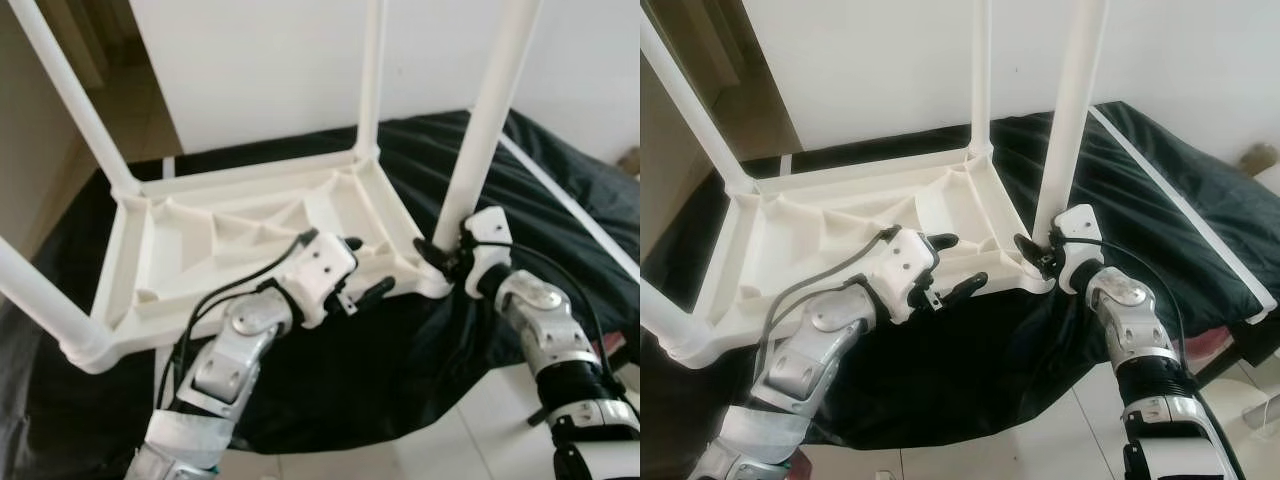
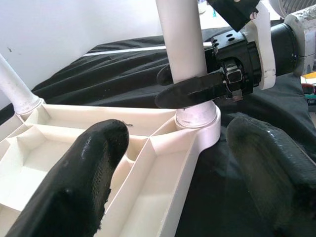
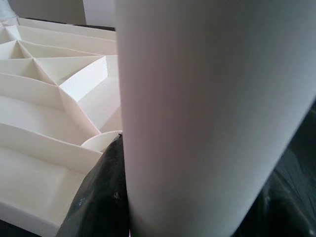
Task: Building children table
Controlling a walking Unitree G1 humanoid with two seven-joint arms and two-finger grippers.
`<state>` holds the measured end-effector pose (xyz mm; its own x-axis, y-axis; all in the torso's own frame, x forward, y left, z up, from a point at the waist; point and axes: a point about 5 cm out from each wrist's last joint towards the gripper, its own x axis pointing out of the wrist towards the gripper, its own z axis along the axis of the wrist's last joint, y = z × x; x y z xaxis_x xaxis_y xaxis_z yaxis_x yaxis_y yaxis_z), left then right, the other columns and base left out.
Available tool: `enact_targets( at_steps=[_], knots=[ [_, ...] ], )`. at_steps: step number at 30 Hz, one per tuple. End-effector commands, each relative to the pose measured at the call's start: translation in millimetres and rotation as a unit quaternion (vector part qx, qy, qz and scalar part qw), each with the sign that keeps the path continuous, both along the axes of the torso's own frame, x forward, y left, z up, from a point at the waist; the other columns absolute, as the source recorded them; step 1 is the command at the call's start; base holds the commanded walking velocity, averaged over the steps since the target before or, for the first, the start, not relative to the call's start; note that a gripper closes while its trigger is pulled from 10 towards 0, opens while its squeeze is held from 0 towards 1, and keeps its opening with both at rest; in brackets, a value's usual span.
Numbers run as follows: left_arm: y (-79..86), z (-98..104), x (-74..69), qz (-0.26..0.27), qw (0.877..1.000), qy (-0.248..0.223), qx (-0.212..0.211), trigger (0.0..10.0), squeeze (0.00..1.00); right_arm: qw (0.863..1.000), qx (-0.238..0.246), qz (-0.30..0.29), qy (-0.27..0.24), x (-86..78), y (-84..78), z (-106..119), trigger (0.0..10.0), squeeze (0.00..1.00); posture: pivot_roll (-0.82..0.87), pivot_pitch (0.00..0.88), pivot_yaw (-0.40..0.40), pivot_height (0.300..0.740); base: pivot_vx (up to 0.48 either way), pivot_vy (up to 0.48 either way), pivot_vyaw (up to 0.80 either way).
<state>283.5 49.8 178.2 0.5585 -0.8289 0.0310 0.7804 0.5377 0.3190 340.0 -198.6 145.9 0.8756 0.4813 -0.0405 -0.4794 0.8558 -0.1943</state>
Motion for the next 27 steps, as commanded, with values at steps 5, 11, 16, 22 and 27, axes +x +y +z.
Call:
enact_targets(
  at_steps=[5, 11, 16, 22, 27],
  knots=[
    [1.8, -0.6, 1.0, 0.008, 1.0, 0.001, -0.004, 10.0, 0.0, 0.999, -0.027, 0.009, 0.026, -3.6, -3.7, -11.6, 2.9, 0.0, 0.01, 0.006, 0.036, 0.74, 0.0, 0.0, 0.0],
    [0.7, -2.0, 0.3, 0.005, 1.0, 0.004, -0.005, 10.0, 0.0, 0.997, -0.019, -0.074, 0.022, -5.3, -12.9, -19.0, 10.0, 0.0, 0.0, 0.015, 0.042, 0.74, 0.0, 0.0, 0.0],
    [0.1, -2.5, -0.8, 0.003, 1.0, 0.005, -0.006, 10.0, 0.0, 0.991, -0.009, -0.131, 0.021, -7.4, -19.5, -24.9, 10.0, 0.0, 0.0, 0.02, 0.043, 0.74, 0.0, 0.0, 0.0],
    [-0.9, -3.3, -1.3, 0.0, 1.0, 0.008, -0.006, 10.0, 0.0, 0.978, 0.02, -0.206, 0.005, -10.6, -21.9, -25.0, 10.0, 0.0, -0.01, 0.025, 0.048, 0.74, 0.0, 0.0, 0.0],
    [-1.4, -4.0, -2.2, -0.002, 1.0, 0.009, -0.006, 10.0, 0.0, 0.97, 0.029, -0.239, -0.006, -12.8, -19.8, -23.0, 10.0, 0.0, -0.01, 0.03, 0.053, 0.74, 0.0, 0.0, 0.0]
  ],
)
